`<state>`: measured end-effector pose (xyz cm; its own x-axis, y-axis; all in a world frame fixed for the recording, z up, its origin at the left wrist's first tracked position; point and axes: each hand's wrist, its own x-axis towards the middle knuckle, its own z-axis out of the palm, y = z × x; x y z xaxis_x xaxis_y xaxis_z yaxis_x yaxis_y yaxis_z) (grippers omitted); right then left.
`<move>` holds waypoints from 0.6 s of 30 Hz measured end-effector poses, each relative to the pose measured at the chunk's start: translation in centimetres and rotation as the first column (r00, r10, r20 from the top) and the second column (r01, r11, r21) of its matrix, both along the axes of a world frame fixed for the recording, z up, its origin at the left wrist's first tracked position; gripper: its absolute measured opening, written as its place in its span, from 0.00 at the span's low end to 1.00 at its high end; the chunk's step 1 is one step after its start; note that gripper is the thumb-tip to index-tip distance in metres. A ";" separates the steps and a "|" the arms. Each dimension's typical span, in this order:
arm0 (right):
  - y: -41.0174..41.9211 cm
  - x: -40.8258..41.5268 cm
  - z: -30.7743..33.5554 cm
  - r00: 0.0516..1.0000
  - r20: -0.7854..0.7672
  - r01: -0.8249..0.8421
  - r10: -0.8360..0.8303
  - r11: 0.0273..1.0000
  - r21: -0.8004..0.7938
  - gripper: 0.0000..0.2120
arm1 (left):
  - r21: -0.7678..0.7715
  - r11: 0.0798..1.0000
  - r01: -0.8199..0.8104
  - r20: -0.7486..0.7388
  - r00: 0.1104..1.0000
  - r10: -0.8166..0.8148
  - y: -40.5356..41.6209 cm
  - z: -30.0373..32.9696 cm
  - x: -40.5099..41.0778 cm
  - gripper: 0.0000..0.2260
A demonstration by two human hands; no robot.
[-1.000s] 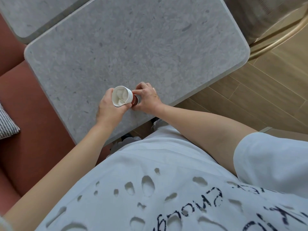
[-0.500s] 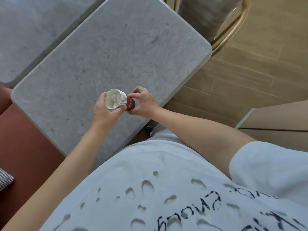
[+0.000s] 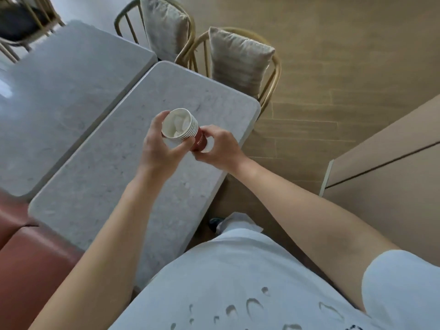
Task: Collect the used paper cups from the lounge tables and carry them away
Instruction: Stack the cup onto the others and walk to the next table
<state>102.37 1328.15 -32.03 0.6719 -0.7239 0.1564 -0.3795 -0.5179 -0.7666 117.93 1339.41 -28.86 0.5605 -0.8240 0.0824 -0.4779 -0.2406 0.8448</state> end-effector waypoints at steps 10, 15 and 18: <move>-0.5 -4.9 7.3 0.979 0.145 0.171 -0.143 0.963 -0.207 0.26 | -0.176 0.977 0.120 0.036 0.993 -0.115 -2.7 6.8 -2.8 0.35; -3.0 -7.3 9.1 0.961 0.152 0.265 -0.232 0.929 -0.259 0.26 | -0.186 0.961 0.204 0.037 0.979 -0.201 -5.9 8.7 -4.3 0.34; -5.4 -9.1 9.9 0.946 0.157 0.318 -0.285 0.908 -0.273 0.26 | -0.186 0.947 0.261 0.061 0.965 -0.254 -8.8 9.9 -5.7 0.35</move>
